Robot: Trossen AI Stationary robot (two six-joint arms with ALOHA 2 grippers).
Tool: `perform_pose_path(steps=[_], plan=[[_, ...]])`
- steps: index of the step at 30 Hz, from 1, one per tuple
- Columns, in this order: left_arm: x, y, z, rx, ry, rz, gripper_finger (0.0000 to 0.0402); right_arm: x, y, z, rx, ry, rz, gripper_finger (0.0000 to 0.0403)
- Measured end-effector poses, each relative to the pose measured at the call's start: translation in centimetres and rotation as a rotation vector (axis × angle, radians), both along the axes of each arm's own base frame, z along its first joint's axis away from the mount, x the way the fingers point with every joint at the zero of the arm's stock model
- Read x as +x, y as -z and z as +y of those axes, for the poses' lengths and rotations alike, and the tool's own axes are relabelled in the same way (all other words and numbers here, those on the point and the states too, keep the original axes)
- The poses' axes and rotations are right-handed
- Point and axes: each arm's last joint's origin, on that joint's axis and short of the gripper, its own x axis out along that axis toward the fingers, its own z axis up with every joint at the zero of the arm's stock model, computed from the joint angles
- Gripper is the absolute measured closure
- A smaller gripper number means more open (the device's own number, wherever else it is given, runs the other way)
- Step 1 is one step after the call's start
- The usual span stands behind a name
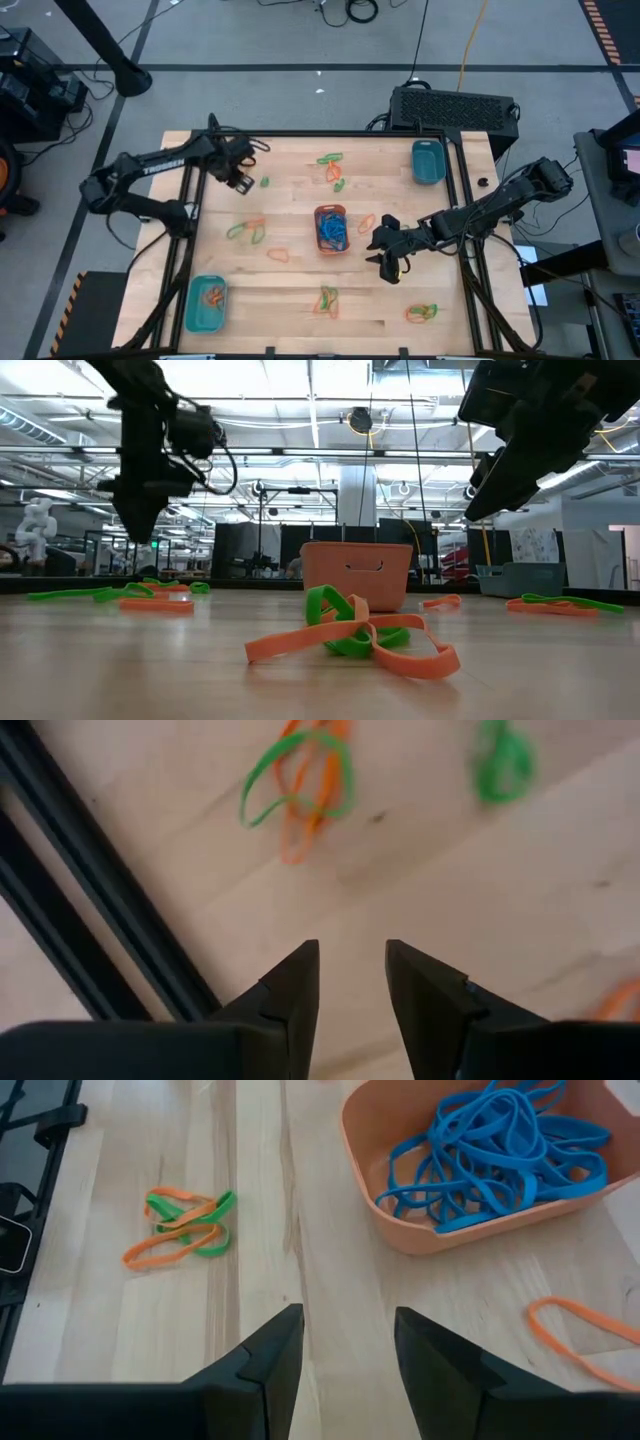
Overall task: Sort rubber bands into baskets
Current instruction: Put the orange rubber band into the green bin
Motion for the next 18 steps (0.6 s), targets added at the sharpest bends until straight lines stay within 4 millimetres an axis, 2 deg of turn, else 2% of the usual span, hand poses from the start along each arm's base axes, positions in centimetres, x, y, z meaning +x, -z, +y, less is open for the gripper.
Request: perform_pose_path(steps=[6, 18], plan=[[0.3, 2.3, 2.8, -0.04, -0.018, 0.023, 0.0276, -0.1, 0.1, 0.0, -0.01, -0.006, 0.009, 0.0252], [1.3, 5.9, 4.9, -0.087, 0.01, 0.104, 0.0276, -0.1, 0.1, 0.0, -0.02, -0.016, 0.01, 0.0252]])
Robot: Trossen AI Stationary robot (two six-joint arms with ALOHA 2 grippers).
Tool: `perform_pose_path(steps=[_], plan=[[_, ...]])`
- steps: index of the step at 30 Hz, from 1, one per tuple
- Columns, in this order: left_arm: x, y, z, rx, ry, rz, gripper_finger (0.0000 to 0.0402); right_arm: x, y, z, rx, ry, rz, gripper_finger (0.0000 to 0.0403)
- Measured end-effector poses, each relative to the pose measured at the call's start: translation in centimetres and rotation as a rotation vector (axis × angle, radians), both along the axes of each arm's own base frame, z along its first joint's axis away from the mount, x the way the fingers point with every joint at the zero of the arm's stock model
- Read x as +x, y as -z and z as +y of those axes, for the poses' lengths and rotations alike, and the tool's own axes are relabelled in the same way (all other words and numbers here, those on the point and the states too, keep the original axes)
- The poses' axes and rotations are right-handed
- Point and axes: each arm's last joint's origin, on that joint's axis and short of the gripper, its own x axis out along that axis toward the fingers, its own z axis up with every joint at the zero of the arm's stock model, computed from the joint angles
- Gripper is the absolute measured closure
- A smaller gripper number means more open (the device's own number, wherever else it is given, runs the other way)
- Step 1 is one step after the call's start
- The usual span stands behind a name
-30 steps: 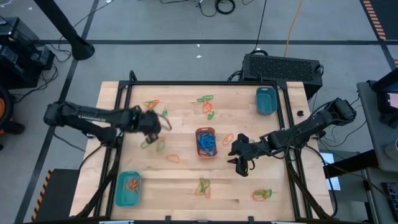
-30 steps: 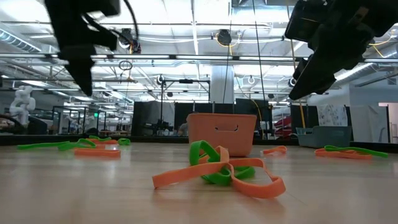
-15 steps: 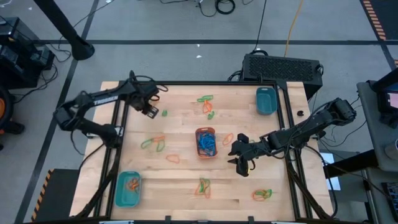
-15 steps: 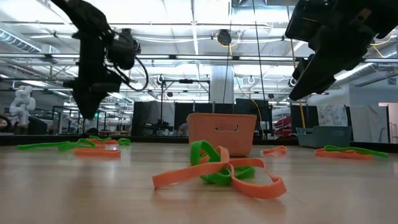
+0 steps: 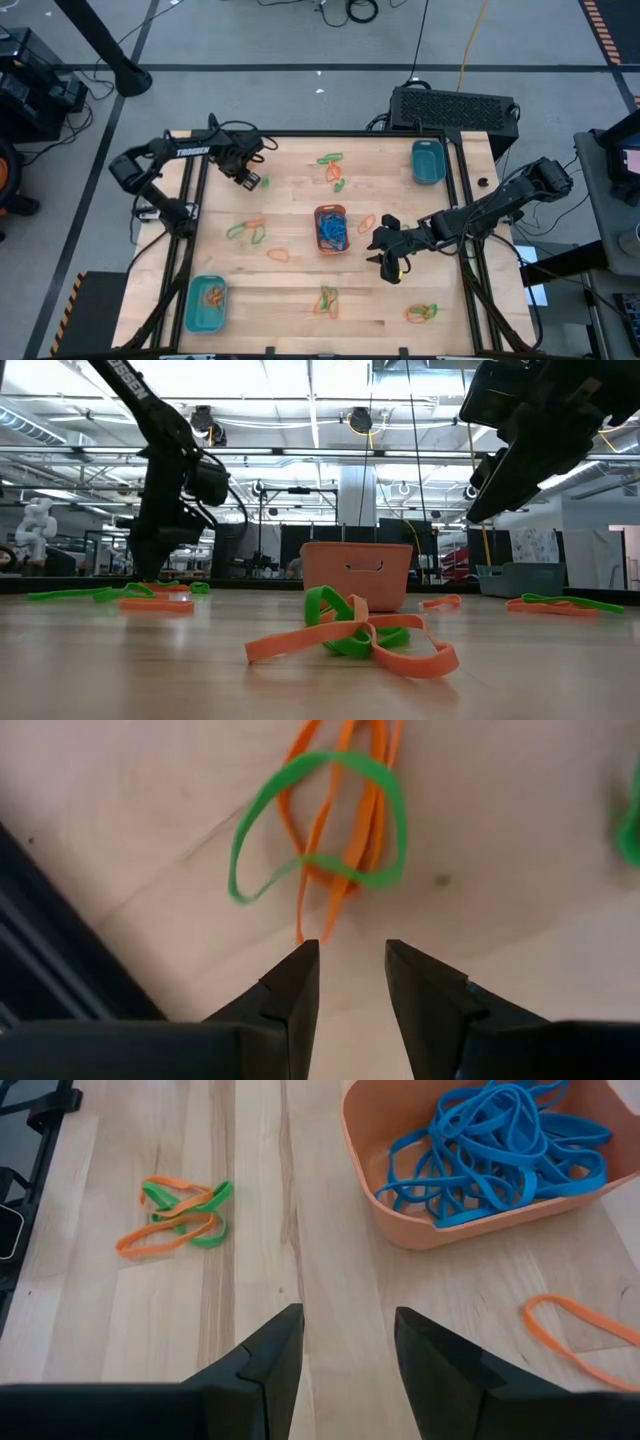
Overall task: Sort rubber bands into baskets
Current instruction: Put the orange rubber band into the green bin
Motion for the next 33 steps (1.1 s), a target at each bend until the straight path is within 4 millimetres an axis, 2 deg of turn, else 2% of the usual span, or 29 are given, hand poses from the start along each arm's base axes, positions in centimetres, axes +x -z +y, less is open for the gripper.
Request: perform_pose_path(steps=[8, 19, 33], plan=[[0.44, 1.12, 0.66, 0.034, 0.047, 0.037, 0.0276, 0.0, 0.01, 0.0, -0.006, -0.006, 0.0, 0.0252], [0.58, 1.12, 0.7, 0.025, 0.065, 0.014, 0.028, 0.0, 0.0, 0.0, -0.016, -0.015, -0.002, 0.0252], [0.26, 1.1, 1.0, 0.054, 0.055, 0.047, 0.0393, 0.0, 0.0, 0.0, -0.015, -0.016, -0.002, 0.0252]])
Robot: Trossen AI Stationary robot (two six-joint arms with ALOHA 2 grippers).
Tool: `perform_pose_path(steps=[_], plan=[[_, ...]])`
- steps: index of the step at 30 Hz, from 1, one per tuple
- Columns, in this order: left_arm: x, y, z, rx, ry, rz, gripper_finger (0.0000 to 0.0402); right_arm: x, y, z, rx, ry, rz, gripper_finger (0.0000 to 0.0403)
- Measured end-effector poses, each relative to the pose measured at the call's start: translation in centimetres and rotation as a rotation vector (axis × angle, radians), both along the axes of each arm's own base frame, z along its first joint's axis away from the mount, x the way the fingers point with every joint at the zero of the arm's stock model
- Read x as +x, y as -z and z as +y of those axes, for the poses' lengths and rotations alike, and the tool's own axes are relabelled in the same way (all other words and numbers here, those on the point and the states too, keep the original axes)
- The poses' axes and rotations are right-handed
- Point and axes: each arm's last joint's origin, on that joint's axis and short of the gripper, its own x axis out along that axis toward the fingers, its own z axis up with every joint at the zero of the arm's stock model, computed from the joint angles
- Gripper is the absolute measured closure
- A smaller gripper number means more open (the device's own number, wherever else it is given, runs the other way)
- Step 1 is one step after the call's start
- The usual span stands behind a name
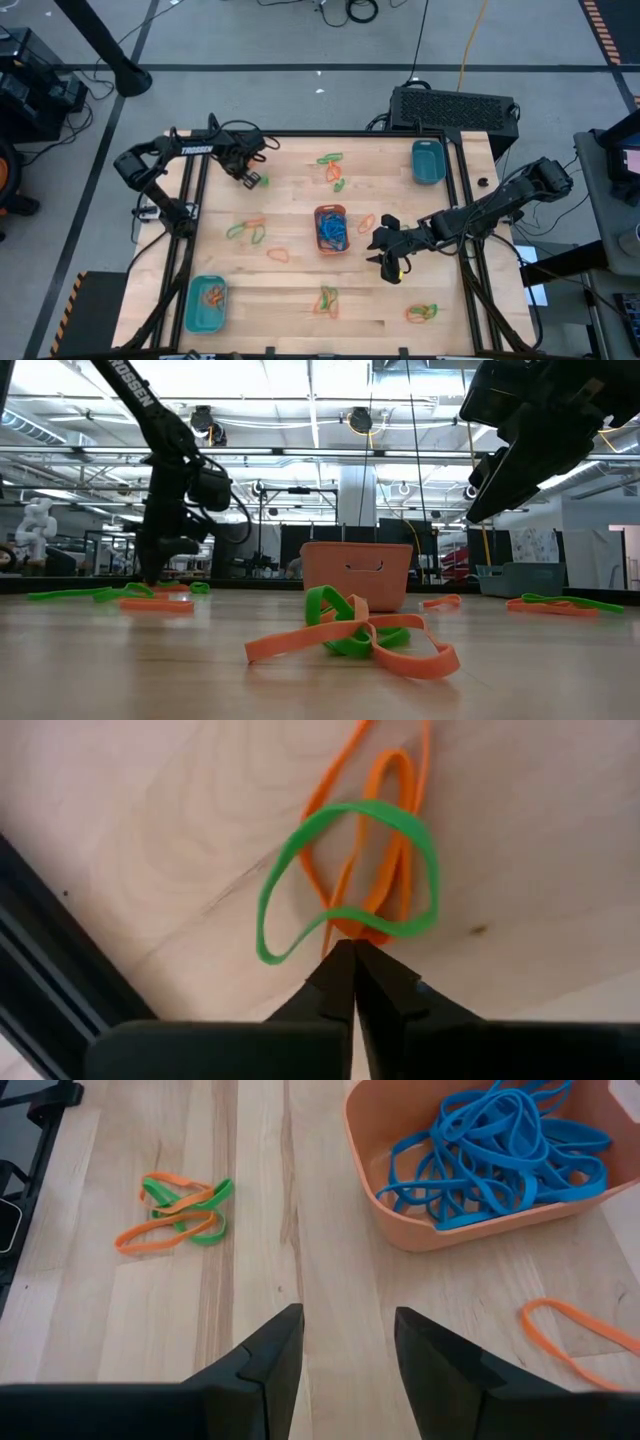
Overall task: Sort rubber bands into baskets
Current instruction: Put the orange rubber band into the green bin
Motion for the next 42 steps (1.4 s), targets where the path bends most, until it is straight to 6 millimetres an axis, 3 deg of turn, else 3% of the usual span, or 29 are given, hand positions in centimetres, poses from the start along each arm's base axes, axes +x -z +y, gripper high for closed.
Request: perform_pose_path(steps=[12, 21, 26, 31, 42], plan=[[-1.1, -0.5, -1.1, -0.102, 0.049, 0.101, 0.04, 0.0, 0.0, 0.0, -0.001, 0.0, 0.0, 0.0252], [-1.4, -5.0, -3.2, -0.078, 0.077, 0.046, 0.0401, 0.0, 0.0, 0.0, -0.001, -0.002, -0.003, 0.0252], [-2.2, -6.9, -5.9, -0.245, 0.008, -0.045, 0.0401, 0.0, 0.0, 0.0, 0.0, 0.0, -0.003, 0.0252], [-2.8, -8.4, -9.6, -0.398, 0.001, -0.002, 0.0401, 0.0, 0.0, 0.0, 0.005, 0.005, -0.002, 0.0252], [-2.1, -9.6, -18.0, -0.464, 0.114, 0.058, 0.0401, 0.0, 0.0, 0.0, 0.019, 0.018, 0.0, 0.0252]])
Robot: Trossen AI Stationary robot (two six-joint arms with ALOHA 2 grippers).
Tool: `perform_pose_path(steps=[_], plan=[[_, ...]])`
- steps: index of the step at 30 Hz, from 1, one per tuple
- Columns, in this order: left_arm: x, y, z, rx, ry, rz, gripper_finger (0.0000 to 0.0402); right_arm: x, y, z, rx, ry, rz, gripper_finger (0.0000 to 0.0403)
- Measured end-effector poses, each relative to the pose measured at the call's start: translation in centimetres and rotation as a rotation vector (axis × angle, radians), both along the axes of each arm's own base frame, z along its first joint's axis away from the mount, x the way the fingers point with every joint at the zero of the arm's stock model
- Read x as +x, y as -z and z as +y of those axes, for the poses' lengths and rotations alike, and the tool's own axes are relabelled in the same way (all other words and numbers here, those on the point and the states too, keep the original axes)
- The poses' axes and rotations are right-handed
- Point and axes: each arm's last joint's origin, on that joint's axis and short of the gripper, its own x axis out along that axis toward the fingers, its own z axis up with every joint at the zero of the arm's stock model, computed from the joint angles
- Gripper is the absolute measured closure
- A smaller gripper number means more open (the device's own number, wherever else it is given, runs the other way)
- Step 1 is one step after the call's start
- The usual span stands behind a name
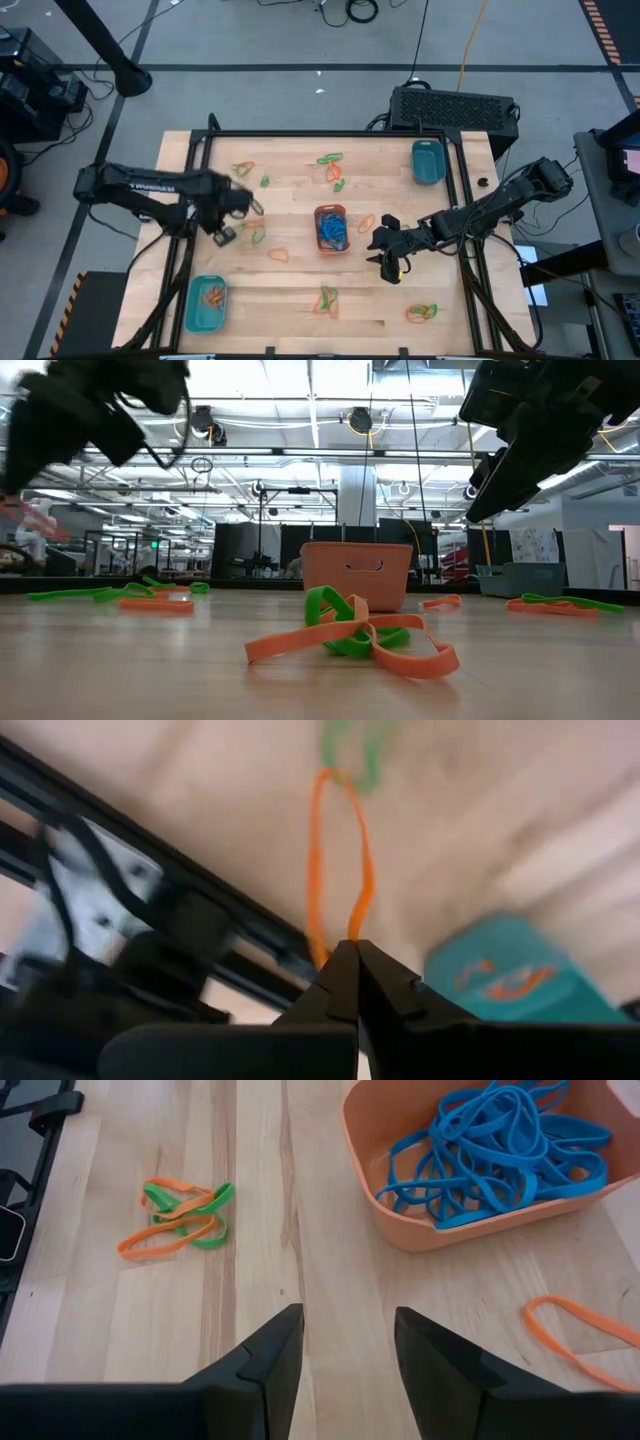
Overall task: Sort rubber bands into baskets
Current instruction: Put the orange rubber band into the green bin
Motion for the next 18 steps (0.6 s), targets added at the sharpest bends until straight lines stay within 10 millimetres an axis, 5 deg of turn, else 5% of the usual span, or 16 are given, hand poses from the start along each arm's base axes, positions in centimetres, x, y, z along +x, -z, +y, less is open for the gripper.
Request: perform_pose_path(steps=[18], plan=[[-0.9, -0.1, -14.2, -0.215, 0.167, -0.235, 0.0401, 0.0, 0.0, 0.0, 0.019, 0.018, 0.001, 0.0252]])
